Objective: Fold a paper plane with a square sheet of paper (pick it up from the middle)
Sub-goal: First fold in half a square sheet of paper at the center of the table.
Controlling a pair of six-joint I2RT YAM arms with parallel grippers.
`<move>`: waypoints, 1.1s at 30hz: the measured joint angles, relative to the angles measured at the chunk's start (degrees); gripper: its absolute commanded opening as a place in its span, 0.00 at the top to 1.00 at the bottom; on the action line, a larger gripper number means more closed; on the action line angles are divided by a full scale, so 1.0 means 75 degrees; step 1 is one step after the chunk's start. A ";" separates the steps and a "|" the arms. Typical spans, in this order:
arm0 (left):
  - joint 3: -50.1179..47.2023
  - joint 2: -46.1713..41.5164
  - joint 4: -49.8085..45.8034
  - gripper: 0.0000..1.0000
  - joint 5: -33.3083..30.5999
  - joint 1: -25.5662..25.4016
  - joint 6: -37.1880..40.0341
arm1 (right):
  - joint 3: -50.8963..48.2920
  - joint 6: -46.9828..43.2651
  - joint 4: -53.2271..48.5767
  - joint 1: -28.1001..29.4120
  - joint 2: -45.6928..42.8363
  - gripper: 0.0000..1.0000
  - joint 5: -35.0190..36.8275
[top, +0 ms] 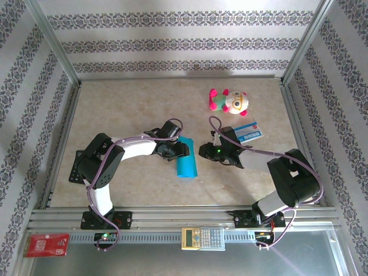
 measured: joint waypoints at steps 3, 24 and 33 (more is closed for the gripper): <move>-0.0006 -0.0006 -0.0017 0.58 -0.0152 -0.0029 -0.0090 | -0.0079 0.0128 0.0000 0.0140 -0.0032 0.79 -0.0067; -0.0111 -0.0099 0.0070 0.59 -0.1172 -0.0370 -0.1125 | -0.0752 0.1332 0.0236 0.1029 -0.0227 0.86 0.0184; -0.0082 -0.0105 0.0052 0.55 -0.1693 -0.0577 -0.1437 | -0.1023 0.1743 0.0554 0.1186 -0.0201 0.87 0.0446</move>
